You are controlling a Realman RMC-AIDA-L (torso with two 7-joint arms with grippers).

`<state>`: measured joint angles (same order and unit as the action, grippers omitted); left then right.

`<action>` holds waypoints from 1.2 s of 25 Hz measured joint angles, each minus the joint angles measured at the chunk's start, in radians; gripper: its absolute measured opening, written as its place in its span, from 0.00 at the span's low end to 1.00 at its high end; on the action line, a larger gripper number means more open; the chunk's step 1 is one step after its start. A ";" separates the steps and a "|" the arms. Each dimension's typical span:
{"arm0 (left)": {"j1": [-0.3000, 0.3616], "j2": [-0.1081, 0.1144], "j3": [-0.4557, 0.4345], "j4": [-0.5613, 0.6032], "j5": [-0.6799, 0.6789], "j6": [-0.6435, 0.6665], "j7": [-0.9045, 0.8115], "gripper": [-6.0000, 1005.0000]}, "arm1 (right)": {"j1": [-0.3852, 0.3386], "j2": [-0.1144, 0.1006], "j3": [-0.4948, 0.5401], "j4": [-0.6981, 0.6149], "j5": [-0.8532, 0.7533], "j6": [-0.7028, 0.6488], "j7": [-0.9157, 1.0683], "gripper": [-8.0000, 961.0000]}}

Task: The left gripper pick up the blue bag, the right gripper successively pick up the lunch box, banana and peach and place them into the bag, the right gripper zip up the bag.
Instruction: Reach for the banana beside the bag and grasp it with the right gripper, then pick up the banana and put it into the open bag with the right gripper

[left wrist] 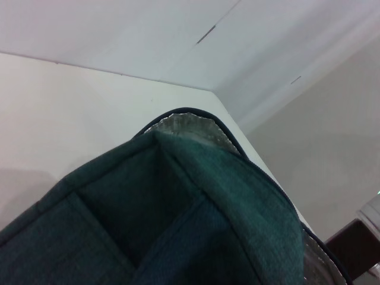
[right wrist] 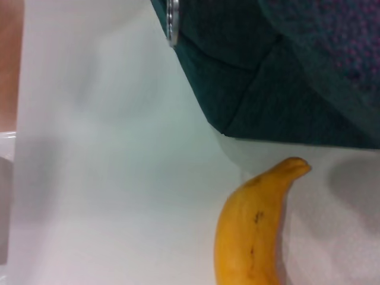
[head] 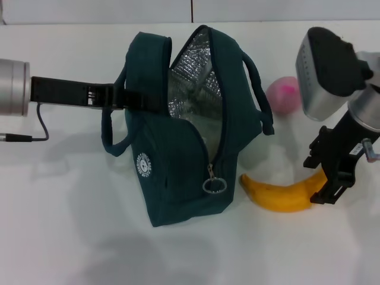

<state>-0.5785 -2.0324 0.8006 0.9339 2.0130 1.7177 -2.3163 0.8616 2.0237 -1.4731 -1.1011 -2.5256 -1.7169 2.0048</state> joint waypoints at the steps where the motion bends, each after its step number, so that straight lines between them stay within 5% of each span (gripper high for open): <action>1: -0.001 0.000 0.000 -0.004 0.000 -0.001 0.001 0.04 | 0.002 0.000 -0.005 0.006 0.001 0.007 0.001 0.76; 20: -0.010 0.000 0.000 -0.023 -0.004 -0.011 0.013 0.04 | 0.036 0.001 -0.087 0.093 0.008 0.067 0.023 0.71; 25: -0.009 0.000 0.000 -0.023 -0.005 -0.011 0.014 0.04 | 0.039 0.000 -0.098 0.090 -0.006 0.057 0.034 0.50; 30: -0.003 0.002 0.000 -0.023 -0.005 -0.007 0.012 0.04 | 0.034 -0.008 -0.081 0.069 -0.044 0.005 0.063 0.44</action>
<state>-0.5811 -2.0307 0.8007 0.9112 2.0075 1.7109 -2.3042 0.8956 2.0162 -1.5536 -1.0323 -2.5695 -1.7116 2.0674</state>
